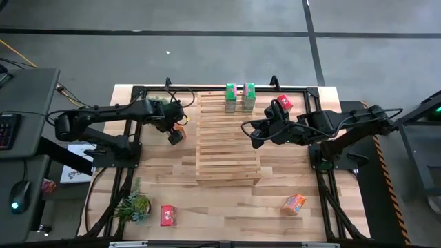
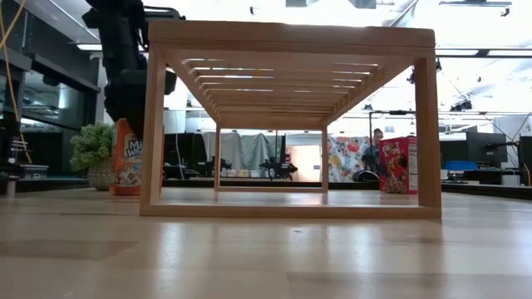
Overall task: Stack cereal on shelf
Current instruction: Put the left orange cereal box on the shelf
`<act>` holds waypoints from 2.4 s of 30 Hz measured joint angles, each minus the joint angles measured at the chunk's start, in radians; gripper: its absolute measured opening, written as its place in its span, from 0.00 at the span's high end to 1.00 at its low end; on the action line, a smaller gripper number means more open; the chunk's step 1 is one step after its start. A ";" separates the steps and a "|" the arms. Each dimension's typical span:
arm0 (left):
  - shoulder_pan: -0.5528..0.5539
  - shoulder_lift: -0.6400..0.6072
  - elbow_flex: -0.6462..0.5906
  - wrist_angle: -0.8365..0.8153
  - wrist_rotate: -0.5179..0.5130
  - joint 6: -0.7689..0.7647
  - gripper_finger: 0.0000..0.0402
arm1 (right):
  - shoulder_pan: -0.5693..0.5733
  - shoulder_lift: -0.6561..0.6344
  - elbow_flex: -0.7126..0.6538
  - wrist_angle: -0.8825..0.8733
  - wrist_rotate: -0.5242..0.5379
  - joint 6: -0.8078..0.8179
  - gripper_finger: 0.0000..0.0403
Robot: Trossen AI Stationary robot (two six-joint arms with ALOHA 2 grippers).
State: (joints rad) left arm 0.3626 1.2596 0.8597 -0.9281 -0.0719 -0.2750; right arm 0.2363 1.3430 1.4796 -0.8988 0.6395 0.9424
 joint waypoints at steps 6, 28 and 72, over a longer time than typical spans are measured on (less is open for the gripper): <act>0.000 0.013 0.000 0.000 0.000 -0.020 0.26 | 0.000 0.000 0.000 -0.002 0.000 0.000 1.00; -0.017 -0.083 0.359 -0.350 0.049 -0.029 0.58 | 0.000 0.001 0.000 -0.004 0.000 -0.027 1.00; -0.366 0.834 1.496 -0.279 -0.188 0.332 0.58 | 0.000 -0.205 0.000 0.502 0.040 -0.427 1.00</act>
State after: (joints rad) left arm -0.0035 2.0937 2.3558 -1.2068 -0.2596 0.0572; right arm 0.2363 1.1378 1.4792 -0.3971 0.6800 0.5152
